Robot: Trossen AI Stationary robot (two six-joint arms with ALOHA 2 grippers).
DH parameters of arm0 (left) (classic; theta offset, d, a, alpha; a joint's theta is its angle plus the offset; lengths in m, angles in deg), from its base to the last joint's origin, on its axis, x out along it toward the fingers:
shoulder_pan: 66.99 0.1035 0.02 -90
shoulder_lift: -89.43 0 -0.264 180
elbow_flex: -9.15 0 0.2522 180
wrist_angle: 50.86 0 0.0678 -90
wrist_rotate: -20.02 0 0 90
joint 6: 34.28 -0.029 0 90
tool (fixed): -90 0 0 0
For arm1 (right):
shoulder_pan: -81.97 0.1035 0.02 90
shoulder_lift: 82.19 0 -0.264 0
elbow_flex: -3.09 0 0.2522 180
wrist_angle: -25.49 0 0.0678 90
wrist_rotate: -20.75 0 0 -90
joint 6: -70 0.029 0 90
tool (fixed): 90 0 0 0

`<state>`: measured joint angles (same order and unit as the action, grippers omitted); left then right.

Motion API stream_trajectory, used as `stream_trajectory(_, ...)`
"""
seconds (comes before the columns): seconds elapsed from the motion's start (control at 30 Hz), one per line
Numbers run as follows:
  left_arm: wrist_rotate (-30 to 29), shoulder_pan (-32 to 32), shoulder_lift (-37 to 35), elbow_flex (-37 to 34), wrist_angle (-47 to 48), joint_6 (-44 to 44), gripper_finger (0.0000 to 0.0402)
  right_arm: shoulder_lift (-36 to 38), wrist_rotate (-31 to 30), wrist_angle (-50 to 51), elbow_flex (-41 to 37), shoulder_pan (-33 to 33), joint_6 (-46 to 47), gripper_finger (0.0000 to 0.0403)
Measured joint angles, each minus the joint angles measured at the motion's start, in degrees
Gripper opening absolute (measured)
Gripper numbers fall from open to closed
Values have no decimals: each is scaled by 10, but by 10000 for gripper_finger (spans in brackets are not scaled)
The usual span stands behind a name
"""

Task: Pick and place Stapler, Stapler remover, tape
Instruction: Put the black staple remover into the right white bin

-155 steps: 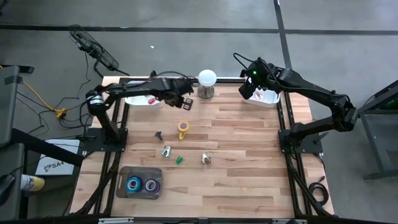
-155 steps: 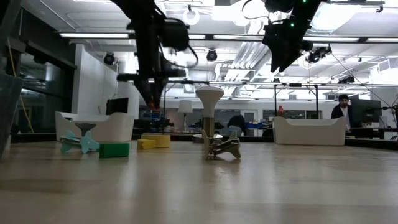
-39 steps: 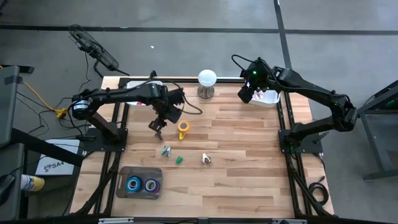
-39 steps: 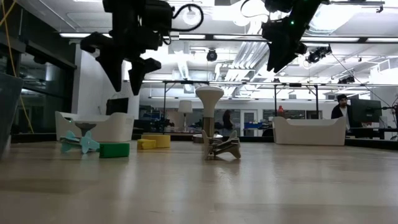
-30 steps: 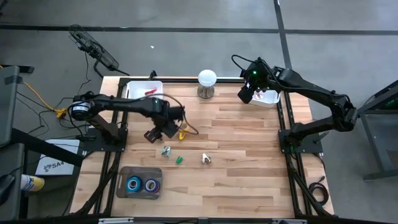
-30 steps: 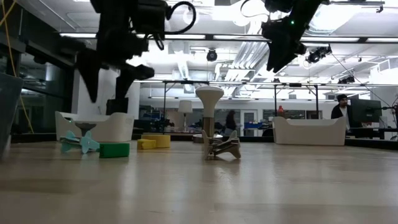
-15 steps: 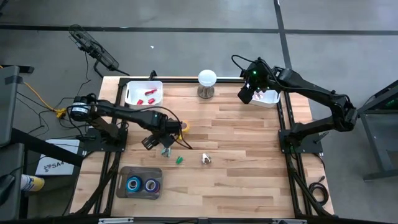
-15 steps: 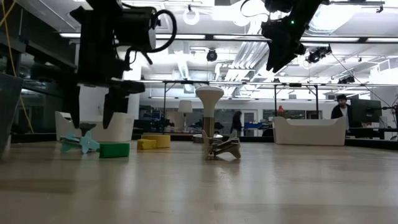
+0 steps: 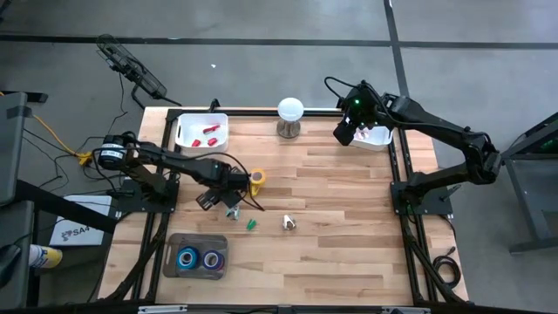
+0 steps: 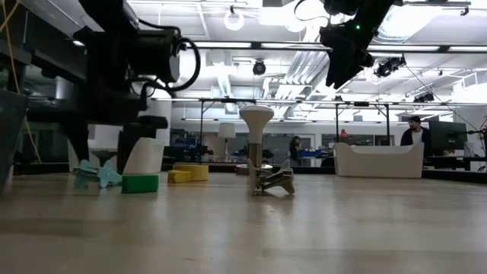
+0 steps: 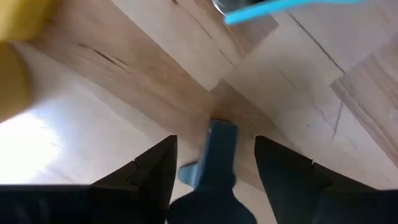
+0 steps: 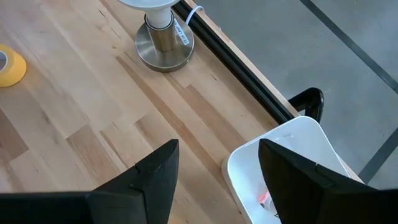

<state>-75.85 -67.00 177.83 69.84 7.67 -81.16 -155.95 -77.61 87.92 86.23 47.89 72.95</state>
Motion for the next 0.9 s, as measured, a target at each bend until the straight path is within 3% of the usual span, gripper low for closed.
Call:
stream_trajectory(0.37,2,0,-2,-23,-10,8,131,0,0,0,0,0,9,213)
stream_trajectory(0.9,-19,0,1,17,-23,131,129,0,29,0,0,0,10,213)
